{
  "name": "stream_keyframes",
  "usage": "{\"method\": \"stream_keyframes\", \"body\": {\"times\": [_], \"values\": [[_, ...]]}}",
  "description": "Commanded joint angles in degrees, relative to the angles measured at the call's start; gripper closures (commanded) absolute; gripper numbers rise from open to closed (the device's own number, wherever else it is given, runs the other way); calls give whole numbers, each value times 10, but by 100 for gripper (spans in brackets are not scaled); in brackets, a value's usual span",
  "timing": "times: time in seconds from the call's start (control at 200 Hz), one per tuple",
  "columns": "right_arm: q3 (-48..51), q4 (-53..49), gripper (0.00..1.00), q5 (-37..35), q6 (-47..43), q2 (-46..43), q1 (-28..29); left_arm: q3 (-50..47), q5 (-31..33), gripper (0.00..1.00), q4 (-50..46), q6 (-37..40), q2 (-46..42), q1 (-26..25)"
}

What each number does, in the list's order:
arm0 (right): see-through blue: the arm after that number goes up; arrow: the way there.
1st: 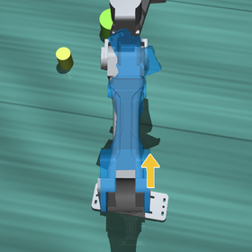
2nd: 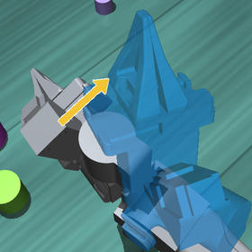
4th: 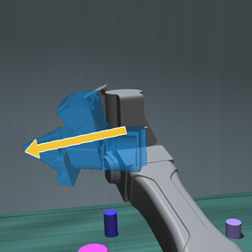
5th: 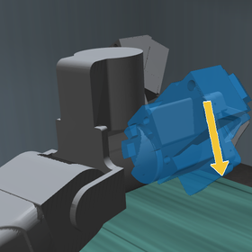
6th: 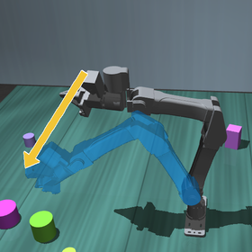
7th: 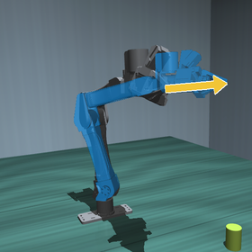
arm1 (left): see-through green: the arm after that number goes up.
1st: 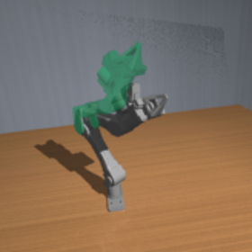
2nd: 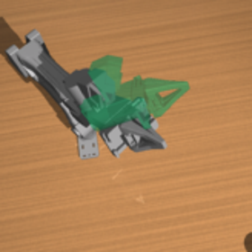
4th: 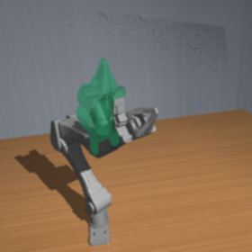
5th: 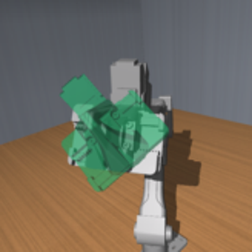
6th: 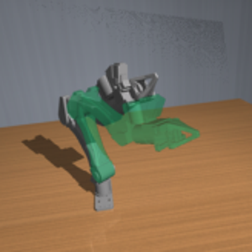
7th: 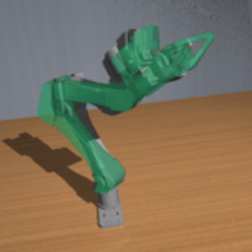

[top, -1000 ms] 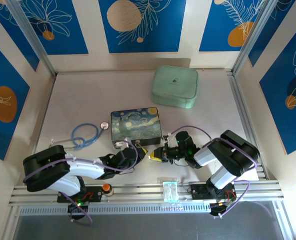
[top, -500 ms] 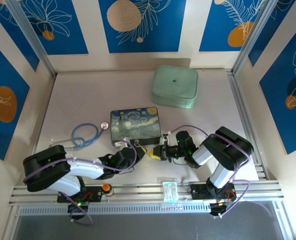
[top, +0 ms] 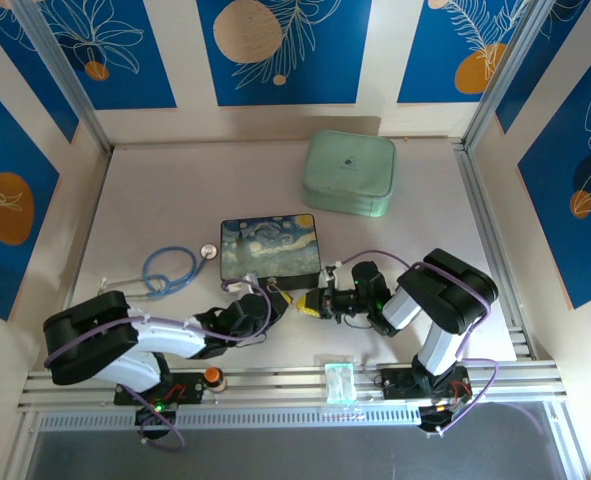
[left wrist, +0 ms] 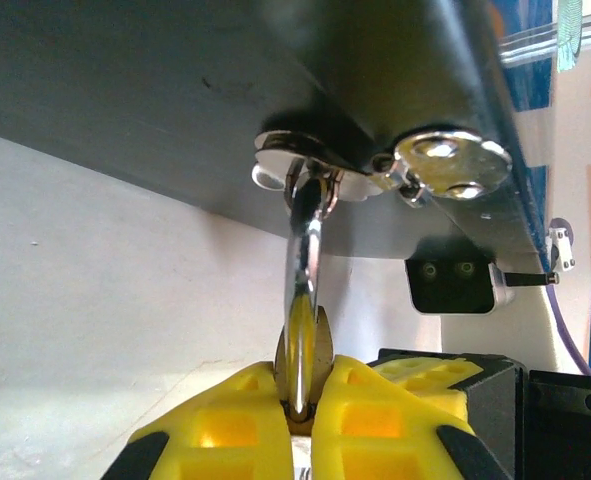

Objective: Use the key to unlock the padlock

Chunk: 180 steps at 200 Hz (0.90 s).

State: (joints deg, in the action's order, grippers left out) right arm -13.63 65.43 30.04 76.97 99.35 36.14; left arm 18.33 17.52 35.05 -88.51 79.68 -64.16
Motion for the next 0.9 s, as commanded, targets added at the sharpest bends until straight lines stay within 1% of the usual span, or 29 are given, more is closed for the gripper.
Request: {"method": "stream_keyframes", "body": {"times": [0.0,0.2,0.29,0.48,0.615,0.775,0.876,0.896], "values": [[-14,6,100,-33,4,14,0,8,-39,100,62,-5,-26,-4],[-11,28,100,-44,15,34,-1,0,-42,100,86,-16,-24,-4],[-8,48,100,-57,23,46,8,-3,-40,100,100,-23,-21,-4],[9,88,100,-86,35,69,19,-11,-21,100,120,-37,-27,-4],[16,119,100,-106,52,85,39,-9,-8,100,93,-41,-33,-5],[40,149,100,-166,72,89,68,-14,6,100,85,-53,-23,-5],[51,136,100,-181,65,70,70,-2,17,100,24,-54,-26,-5],[52,127,100,-183,62,65,69,1,19,98,9,-51,-26,-5]]}}
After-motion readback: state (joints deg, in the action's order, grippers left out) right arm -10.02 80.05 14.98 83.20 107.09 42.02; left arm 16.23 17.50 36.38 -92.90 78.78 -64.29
